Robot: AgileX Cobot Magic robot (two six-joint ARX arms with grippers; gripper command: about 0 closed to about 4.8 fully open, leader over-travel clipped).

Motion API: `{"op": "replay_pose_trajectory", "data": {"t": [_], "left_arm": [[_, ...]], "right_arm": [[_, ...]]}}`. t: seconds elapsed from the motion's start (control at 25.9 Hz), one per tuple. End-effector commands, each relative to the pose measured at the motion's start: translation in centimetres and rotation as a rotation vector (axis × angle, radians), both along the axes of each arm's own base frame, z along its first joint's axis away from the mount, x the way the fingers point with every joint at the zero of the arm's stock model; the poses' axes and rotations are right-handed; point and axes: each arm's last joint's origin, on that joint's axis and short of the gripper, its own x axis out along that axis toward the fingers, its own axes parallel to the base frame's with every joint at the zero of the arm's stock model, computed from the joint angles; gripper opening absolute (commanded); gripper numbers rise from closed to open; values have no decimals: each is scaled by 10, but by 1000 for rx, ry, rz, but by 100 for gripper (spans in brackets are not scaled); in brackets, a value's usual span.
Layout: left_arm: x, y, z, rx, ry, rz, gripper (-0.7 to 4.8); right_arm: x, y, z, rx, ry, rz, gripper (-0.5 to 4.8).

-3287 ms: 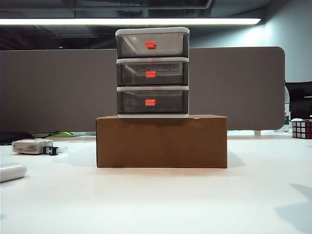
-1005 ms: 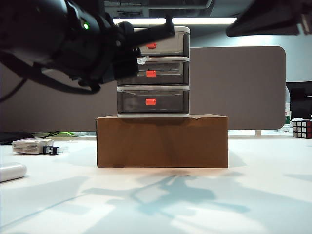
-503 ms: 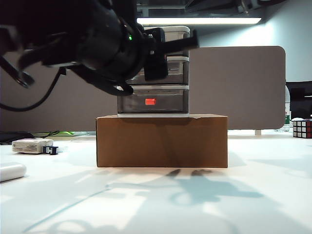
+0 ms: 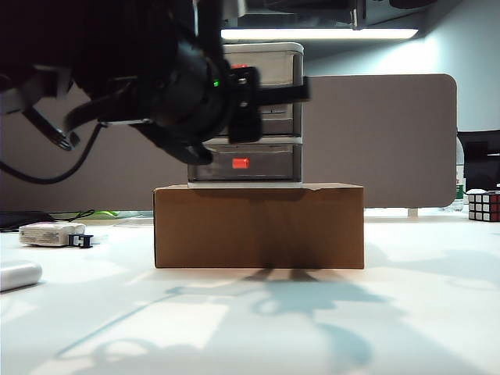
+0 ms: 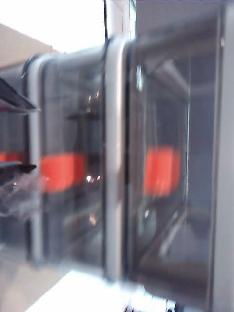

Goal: Open the second layer of the drawer on the table, pick up the earphone case on the table and put it in, and finally close the drawer.

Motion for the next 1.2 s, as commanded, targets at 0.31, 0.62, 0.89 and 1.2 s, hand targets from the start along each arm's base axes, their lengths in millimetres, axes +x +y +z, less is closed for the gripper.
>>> {"op": "replay_pose_trajectory", "data": {"t": [0.31, 0.62, 0.89, 1.2], "left_arm": [[8, 1, 3, -45, -3, -69, 122], [10, -5, 8, -43, -7, -81, 122], [-12, -17, -5, 113, 66, -91, 122], [-6, -23, 8, 6, 48, -65, 123]], "right_arm": [[-8, 3, -11, -129, -12, 17, -5], [-9, 3, -13, -143, -9, 24, -5], [-10, 2, -15, -156, -21, 33, -5], [-10, 2, -15, -160, -33, 36, -5]]}}
